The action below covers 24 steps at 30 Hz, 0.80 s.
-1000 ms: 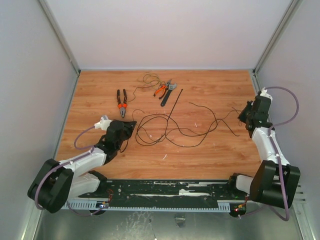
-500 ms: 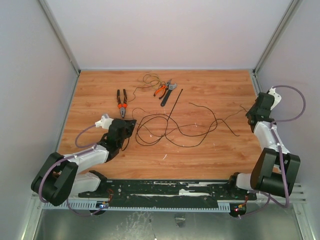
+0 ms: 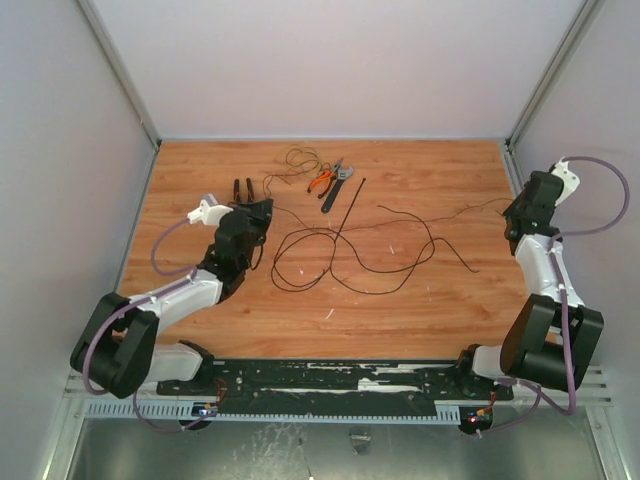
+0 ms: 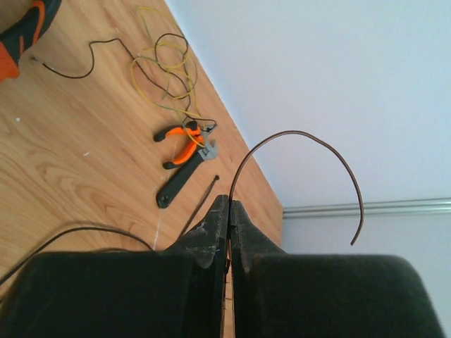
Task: Zip-tie the wires
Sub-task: Place the cable at the center of the board.
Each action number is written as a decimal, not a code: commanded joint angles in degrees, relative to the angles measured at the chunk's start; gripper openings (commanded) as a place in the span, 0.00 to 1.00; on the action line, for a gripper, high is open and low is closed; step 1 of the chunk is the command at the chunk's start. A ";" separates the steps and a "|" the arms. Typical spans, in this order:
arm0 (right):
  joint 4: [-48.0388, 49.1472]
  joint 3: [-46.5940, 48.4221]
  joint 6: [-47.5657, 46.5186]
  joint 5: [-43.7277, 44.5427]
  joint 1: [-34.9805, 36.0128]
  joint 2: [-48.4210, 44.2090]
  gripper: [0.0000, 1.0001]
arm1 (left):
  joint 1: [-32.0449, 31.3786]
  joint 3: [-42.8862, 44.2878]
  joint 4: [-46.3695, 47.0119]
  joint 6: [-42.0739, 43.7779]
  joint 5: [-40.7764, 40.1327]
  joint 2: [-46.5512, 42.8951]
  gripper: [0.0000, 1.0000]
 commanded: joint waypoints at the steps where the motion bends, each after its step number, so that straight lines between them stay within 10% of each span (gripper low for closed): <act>1: 1.80 -2.05 -0.03 0.45 -0.67 -0.03 0.00 | 0.40 -0.65 5.08 3.74 -2.49 3.79 0.00; 24: 5.10 -13.86 1.76 -2.39 0.40 -0.75 0.00 | -6.01 -10.68 6.15 6.46 -14.00 0.99 0.00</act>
